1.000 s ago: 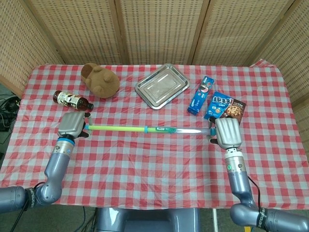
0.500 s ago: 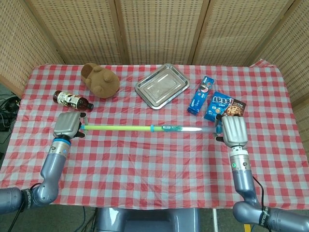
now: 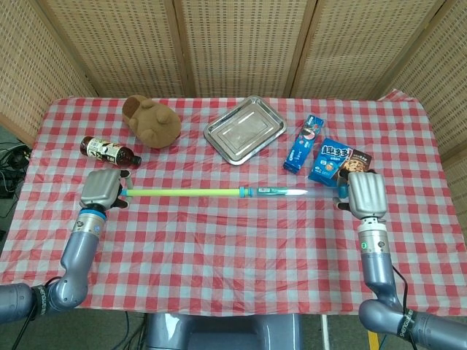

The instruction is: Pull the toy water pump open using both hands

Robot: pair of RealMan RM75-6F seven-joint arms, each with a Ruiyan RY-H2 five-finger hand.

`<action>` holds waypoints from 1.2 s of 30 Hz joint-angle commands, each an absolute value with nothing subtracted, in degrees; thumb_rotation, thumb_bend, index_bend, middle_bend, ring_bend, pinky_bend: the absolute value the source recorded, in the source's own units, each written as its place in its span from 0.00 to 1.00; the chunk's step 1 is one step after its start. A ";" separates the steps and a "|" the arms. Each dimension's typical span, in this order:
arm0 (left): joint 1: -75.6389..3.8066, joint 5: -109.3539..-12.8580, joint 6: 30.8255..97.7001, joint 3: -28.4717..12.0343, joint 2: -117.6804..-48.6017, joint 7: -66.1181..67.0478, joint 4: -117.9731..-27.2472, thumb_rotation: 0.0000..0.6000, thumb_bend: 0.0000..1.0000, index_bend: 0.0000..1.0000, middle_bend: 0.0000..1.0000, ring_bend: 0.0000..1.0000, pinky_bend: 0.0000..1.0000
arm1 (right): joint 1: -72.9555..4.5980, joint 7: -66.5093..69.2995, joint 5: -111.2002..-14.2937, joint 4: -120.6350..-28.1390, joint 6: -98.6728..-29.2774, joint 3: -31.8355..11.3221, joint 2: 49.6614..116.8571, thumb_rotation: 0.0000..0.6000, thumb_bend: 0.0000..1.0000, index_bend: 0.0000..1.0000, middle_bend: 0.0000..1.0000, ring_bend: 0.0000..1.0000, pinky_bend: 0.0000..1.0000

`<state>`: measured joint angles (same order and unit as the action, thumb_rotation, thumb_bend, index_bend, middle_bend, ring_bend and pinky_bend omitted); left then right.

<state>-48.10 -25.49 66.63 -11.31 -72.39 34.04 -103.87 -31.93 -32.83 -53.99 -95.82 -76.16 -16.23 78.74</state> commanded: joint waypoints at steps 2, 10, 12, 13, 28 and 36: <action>-48.05 -25.62 66.74 -11.33 -72.35 34.11 -103.88 1.00 0.64 0.87 0.93 0.85 0.75 | -31.79 -32.50 -54.17 -95.75 -76.11 -16.17 78.59 1.00 0.38 0.70 1.00 0.95 0.51; -47.96 -25.89 66.28 -11.26 -72.59 34.12 -103.93 1.00 0.63 0.82 0.86 0.81 0.70 | -31.72 -32.91 -54.01 -95.67 -75.78 -15.73 78.60 1.00 0.38 0.63 0.96 0.92 0.51; -47.94 -26.42 65.91 -11.08 -72.64 34.08 -104.02 1.00 0.60 0.71 0.75 0.73 0.62 | -31.70 -32.45 -54.66 -95.60 -75.39 -15.37 78.53 1.00 0.38 0.54 0.87 0.85 0.49; -47.94 -26.48 65.63 -10.97 -72.57 34.11 -104.11 1.00 0.58 0.66 0.71 0.69 0.59 | -31.69 -32.31 -54.78 -95.59 -75.17 -15.25 78.46 1.00 0.37 0.50 0.81 0.79 0.47; -49.75 -22.25 57.86 -8.05 -66.76 36.72 -108.08 1.00 0.24 0.23 0.08 0.19 0.23 | -31.95 -33.02 -50.35 -94.08 -70.70 -14.11 78.04 1.00 0.24 0.04 0.03 0.03 0.01; -45.58 -31.00 59.94 -7.89 -66.45 29.41 -109.27 1.00 0.24 0.22 0.06 0.14 0.15 | -30.98 -31.24 -54.17 -94.60 -72.27 -12.56 78.52 1.00 0.24 0.04 0.00 0.00 0.01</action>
<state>-47.52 -27.41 58.74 -7.99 -66.48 32.22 -108.67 -31.43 -32.00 -53.03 -94.37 -71.72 -13.11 78.41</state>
